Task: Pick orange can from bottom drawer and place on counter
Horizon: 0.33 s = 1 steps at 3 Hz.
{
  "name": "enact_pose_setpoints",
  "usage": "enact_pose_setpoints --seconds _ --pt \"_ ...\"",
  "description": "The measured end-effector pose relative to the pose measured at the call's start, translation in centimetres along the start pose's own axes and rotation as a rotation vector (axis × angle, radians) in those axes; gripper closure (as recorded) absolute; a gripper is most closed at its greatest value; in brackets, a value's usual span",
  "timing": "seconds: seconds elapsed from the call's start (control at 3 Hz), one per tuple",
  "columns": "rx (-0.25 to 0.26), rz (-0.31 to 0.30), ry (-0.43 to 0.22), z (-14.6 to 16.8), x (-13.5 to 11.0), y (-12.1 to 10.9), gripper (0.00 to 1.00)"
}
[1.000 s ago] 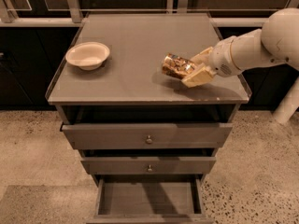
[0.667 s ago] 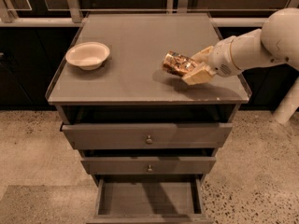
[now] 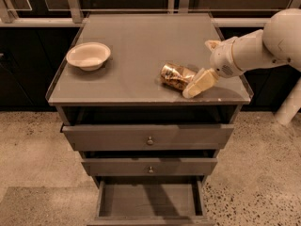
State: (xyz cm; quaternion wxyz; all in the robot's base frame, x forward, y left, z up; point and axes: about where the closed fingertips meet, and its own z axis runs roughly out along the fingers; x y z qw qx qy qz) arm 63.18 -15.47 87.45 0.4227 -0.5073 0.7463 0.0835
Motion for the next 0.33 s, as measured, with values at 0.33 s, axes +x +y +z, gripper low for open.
enact_pose_setpoints --seconds 0.33 --pt "0.000 0.000 0.000 0.00 0.00 0.00 0.00"
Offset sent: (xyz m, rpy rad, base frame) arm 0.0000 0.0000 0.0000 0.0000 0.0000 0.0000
